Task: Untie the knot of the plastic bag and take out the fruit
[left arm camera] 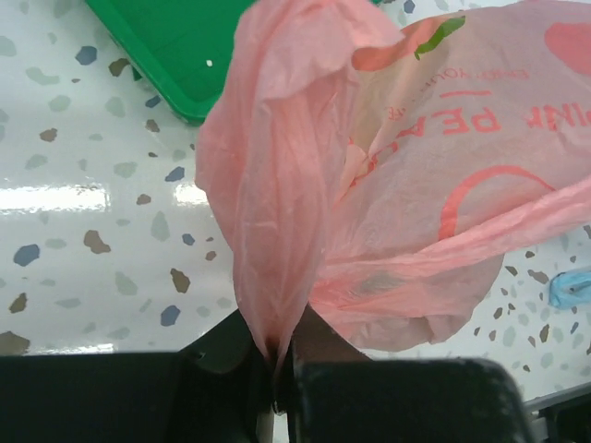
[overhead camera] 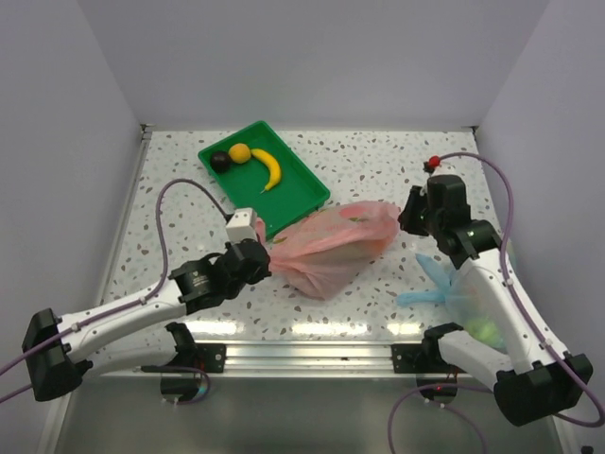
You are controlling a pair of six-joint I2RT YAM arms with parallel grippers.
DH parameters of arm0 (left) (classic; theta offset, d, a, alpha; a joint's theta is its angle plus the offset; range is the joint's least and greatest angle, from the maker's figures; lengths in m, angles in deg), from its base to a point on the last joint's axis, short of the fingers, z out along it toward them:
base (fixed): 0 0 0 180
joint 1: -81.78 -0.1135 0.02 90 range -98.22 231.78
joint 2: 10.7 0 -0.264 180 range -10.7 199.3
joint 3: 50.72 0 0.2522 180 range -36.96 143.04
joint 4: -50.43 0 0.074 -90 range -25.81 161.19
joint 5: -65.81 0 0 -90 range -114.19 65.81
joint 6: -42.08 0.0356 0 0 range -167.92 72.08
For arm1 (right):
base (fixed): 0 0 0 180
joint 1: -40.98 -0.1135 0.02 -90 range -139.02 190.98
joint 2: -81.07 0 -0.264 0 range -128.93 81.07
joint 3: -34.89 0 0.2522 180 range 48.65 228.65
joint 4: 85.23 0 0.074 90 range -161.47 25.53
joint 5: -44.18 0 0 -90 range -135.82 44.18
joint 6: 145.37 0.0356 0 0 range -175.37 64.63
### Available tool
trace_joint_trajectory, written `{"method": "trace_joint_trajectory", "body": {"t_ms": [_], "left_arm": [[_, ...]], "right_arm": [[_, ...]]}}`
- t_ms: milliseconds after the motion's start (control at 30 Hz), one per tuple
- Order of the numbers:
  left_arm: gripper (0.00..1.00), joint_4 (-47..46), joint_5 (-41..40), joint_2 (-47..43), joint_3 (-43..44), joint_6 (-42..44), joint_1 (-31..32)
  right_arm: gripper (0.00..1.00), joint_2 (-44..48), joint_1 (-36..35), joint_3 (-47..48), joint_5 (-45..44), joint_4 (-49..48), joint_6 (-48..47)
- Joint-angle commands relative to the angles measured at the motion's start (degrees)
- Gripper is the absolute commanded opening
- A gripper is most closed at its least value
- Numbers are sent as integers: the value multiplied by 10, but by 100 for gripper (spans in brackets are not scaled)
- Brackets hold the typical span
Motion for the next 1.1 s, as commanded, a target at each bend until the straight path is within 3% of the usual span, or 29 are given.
{"method": "trace_joint_trajectory", "body": {"t_ms": [0,33,167,267,367,467,633,800,1067], "left_arm": [[10,-8,13,-43,-23,50,-13],[10,-21,21,-48,-20,67,-12],[14,-82,58,-33,-1,105,-11],[17,-94,63,-14,19,108,-9],[18,-116,81,3,33,100,-5],[23,-151,99,14,32,83,3],[26,-174,126,47,33,59,13],[29,-167,121,47,25,42,20],[30,-137,106,22,14,22,22]], "right_arm": [[30,11,23,77,-17,21,-74],[47,7,21,107,0,31,-94],[75,-3,22,188,51,95,-125],[83,-5,22,234,81,111,-108],[88,6,18,232,104,106,-39],[90,45,6,162,80,81,52],[91,125,-16,-28,116,-22,198],[91,147,-50,-125,120,-124,225],[93,66,-138,-186,65,-300,280]]}}
